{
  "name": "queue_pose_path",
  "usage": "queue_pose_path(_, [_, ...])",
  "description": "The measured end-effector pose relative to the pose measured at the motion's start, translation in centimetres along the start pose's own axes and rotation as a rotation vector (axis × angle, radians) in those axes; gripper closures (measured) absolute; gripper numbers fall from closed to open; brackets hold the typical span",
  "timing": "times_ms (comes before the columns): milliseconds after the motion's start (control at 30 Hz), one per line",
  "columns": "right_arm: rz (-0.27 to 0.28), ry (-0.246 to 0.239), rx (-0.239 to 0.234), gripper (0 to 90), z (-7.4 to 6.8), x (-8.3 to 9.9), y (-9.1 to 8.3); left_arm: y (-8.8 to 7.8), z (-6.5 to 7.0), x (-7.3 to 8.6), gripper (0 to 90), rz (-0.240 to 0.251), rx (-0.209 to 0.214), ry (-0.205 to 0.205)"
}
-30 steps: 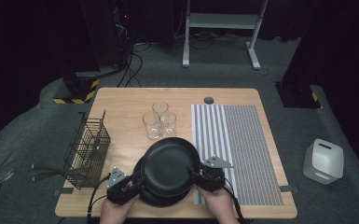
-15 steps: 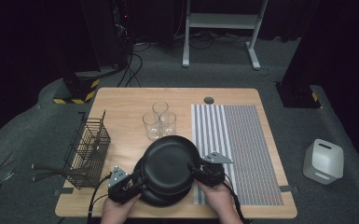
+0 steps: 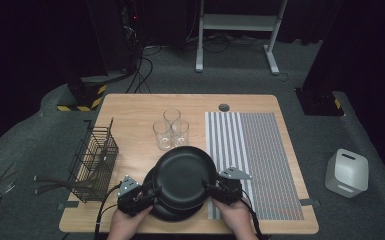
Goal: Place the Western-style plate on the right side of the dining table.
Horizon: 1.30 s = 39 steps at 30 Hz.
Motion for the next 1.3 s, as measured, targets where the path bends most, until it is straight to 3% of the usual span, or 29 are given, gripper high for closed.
queue_pose_path(167, [0.011,0.012,0.005,46.4,-0.4,0.3,-1.0,0.0,0.0,0.0,51.2,-0.007,0.013,-0.006])
queue_pose_path(300, [0.011,0.012,0.011,49.5,-0.7,0.8,-1.5,0.1,-0.1,-0.1,49.5,-0.015,0.031,-0.035])
queue_pose_path(500, [0.021,0.001,0.021,51.4,-0.6,0.8,-1.6,0.3,-0.2,-0.3,48.2,-0.019,0.044,-0.049])
queue_pose_path(633, [0.020,-0.002,0.020,51.5,-0.5,0.8,-1.5,0.8,-0.5,-0.6,47.1,-0.027,0.061,-0.085])
queue_pose_path(833, [0.017,0.002,0.013,51.4,-0.5,0.8,-1.5,1.1,-0.5,-0.6,46.1,-0.037,0.051,-0.011])
queue_pose_path(1000, [0.006,0.018,0.003,51.8,-0.7,0.9,-1.4,1.1,-0.6,-0.7,49.6,-0.036,0.039,-0.021])
queue_pose_path(1100, [-0.016,0.031,-0.005,51.7,-1.1,1.1,-1.2,1.1,-0.6,-0.6,51.3,-0.036,0.031,-0.004])
queue_pose_path(1300, [-0.031,0.044,-0.014,51.4,-1.3,1.3,-0.8,0.9,-0.6,-0.5,51.5,-0.005,0.028,-0.017])
Point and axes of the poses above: each handheld gripper's, and its own axes: y roughly forward along the jaws, x roughly out of its underside, z roughly to its right, the point moved 7 cm from there along y, roughly forward along the jaws, and after that the axes turned 14 degrees about z, right-handed, at the moved point
